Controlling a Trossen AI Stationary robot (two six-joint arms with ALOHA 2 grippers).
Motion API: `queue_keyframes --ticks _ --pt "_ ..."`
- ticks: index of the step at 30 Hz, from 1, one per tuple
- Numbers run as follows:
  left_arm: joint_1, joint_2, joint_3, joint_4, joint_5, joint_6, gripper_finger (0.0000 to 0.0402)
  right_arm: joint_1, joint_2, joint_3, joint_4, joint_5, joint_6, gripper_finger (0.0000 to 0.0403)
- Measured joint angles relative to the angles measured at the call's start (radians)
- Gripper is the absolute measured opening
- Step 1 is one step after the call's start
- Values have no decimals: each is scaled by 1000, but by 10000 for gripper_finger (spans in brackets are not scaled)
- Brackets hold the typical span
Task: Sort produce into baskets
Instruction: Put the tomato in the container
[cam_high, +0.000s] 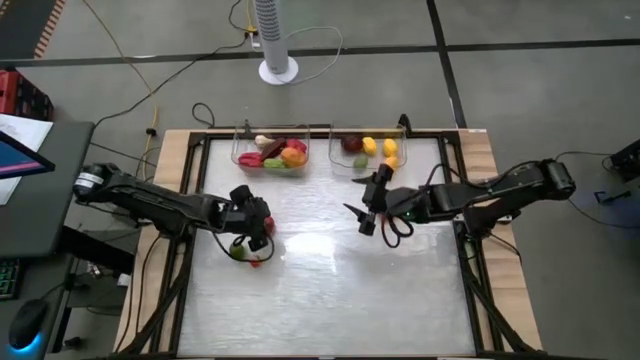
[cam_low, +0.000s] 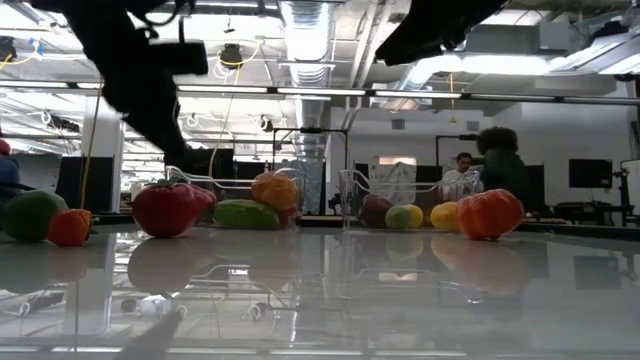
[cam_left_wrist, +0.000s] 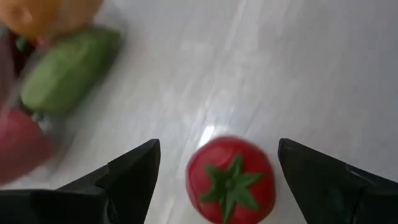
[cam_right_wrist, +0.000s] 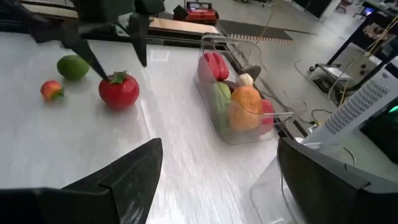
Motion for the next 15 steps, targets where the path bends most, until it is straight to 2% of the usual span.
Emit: queue_keyframes --ticks 3,8,15 --pt "0 57 -1 -17 20 -23 314 20 5 0 0 20 9 343" --pt "16 148 -1 -14 117 -25 314 31 4 1 2 38 18 342" --pt "57 225 6 -14 130 -5 315 31 3 1 1 38 20 342"
